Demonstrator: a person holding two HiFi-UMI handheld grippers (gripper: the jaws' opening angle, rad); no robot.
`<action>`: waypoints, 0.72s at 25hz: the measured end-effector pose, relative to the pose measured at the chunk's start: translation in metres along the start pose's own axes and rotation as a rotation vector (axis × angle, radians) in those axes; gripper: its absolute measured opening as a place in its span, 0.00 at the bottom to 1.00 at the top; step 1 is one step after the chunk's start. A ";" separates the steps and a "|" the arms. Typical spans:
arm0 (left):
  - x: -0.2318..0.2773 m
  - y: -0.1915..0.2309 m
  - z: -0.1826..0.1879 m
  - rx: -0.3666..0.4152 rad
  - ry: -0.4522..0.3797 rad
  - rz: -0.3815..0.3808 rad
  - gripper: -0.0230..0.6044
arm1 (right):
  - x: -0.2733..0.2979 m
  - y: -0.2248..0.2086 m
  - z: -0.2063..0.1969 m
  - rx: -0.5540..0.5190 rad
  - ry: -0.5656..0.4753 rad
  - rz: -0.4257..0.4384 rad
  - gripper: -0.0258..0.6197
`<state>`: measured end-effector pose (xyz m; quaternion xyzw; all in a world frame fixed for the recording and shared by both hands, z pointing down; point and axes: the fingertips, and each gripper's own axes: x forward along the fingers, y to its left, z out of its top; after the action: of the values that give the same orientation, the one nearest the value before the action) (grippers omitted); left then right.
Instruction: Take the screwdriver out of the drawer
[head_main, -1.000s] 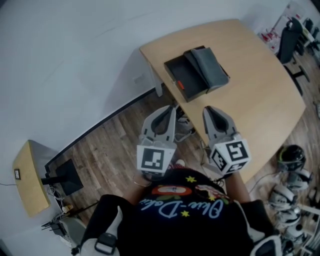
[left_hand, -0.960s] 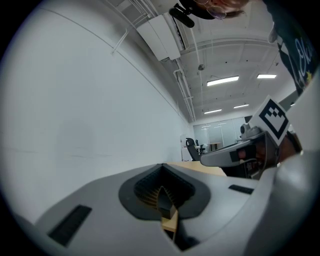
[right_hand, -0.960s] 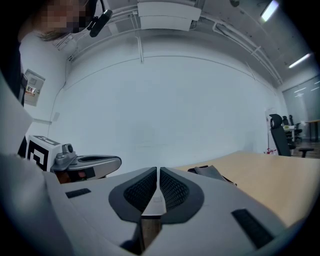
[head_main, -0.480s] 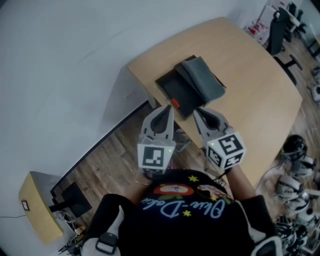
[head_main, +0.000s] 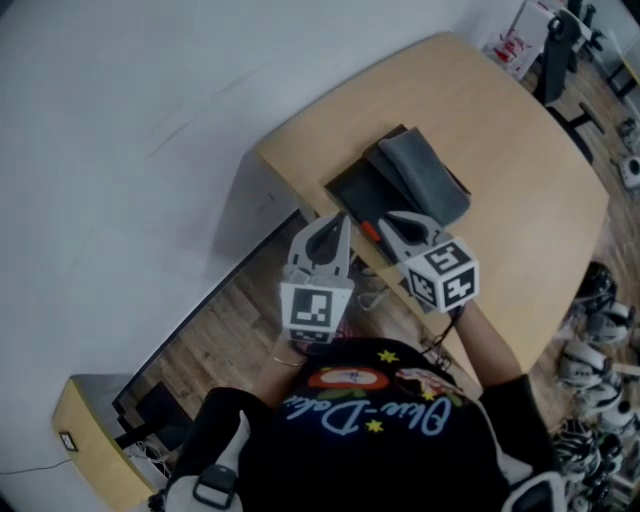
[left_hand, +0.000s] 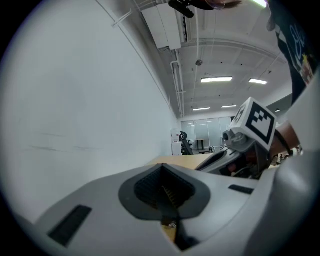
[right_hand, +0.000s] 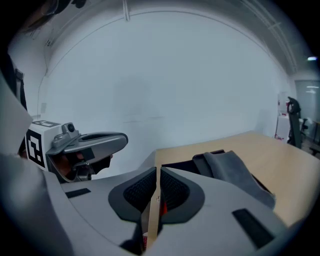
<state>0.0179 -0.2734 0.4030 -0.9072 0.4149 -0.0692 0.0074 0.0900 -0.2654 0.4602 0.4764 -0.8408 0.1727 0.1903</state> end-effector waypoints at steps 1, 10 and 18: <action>0.002 0.004 -0.003 -0.004 0.006 -0.006 0.04 | 0.009 -0.001 -0.004 0.014 0.025 0.006 0.05; 0.019 0.040 -0.014 -0.037 0.018 -0.050 0.04 | 0.072 -0.008 -0.031 0.061 0.230 0.027 0.09; 0.026 0.069 -0.019 -0.052 0.020 -0.062 0.04 | 0.104 -0.021 -0.055 0.055 0.437 0.063 0.13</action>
<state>-0.0199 -0.3379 0.4204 -0.9187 0.3885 -0.0676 -0.0225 0.0675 -0.3268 0.5608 0.4060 -0.7890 0.3008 0.3494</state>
